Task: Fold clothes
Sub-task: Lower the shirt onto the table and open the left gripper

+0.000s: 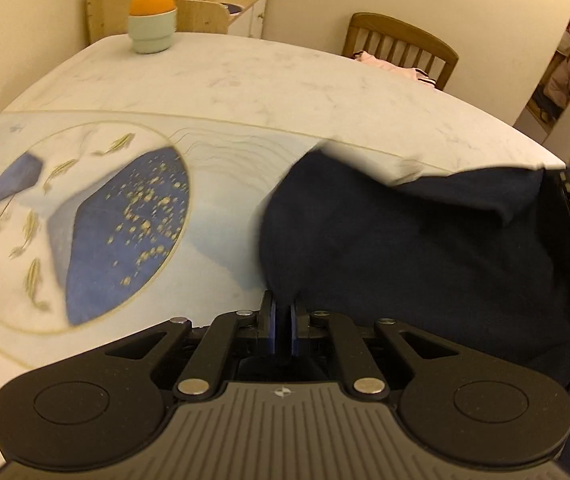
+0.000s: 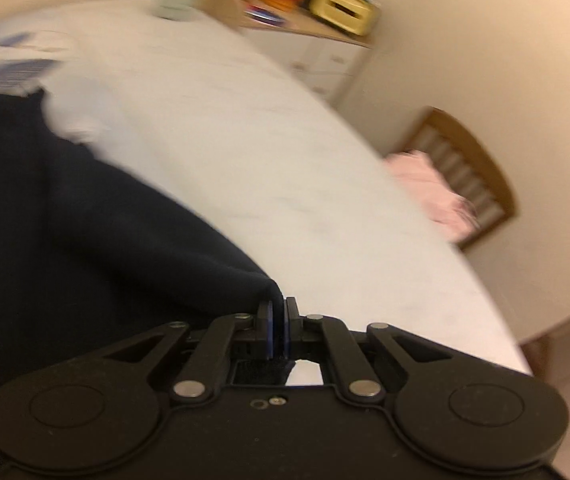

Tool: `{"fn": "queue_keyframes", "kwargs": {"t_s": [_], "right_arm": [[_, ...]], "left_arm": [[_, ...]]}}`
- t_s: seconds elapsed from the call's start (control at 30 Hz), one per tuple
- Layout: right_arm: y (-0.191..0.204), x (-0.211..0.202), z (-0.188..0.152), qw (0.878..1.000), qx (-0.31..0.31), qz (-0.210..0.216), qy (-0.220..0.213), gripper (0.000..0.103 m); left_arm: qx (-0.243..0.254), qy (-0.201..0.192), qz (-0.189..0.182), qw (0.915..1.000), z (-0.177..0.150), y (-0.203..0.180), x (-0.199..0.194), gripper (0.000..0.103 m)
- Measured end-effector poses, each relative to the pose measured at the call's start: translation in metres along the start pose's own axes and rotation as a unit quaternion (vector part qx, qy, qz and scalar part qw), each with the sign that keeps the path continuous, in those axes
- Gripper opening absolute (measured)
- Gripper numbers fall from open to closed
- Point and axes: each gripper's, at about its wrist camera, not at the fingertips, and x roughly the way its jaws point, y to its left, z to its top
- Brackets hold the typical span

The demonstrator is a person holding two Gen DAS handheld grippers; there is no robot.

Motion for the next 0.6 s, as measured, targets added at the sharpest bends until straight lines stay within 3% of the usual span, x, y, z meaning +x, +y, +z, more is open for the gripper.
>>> {"fn": "queue_keyframes", "kwargs": {"t_s": [0.1, 0.2, 0.33, 0.5, 0.6], "right_arm": [[-0.026, 0.031, 0.001, 0.999, 0.001, -0.040, 0.014, 0.103], [-0.045, 0.062, 0.000, 0.998, 0.031, -0.044, 0.038, 0.103], [-0.045, 0.071, -0.001, 0.998, 0.048, -0.027, 0.034, 0.103], [-0.064, 0.071, 0.011, 0.998, 0.043, -0.047, 0.023, 0.103], [-0.091, 0.089, 0.015, 0.993, 0.098, -0.050, 0.049, 0.103]], "left_arm": [[0.024, -0.003, -0.011, 0.9997, 0.013, -0.010, 0.012, 0.005], [0.058, -0.006, -0.007, 0.9983, 0.028, -0.031, 0.028, 0.005], [0.058, -0.007, 0.009, 0.9982, 0.042, -0.036, 0.045, 0.005], [0.086, -0.017, 0.029, 0.9957, 0.061, -0.037, 0.063, 0.005], [0.117, -0.039, 0.038, 0.9916, 0.086, -0.052, 0.074, 0.005]]}}
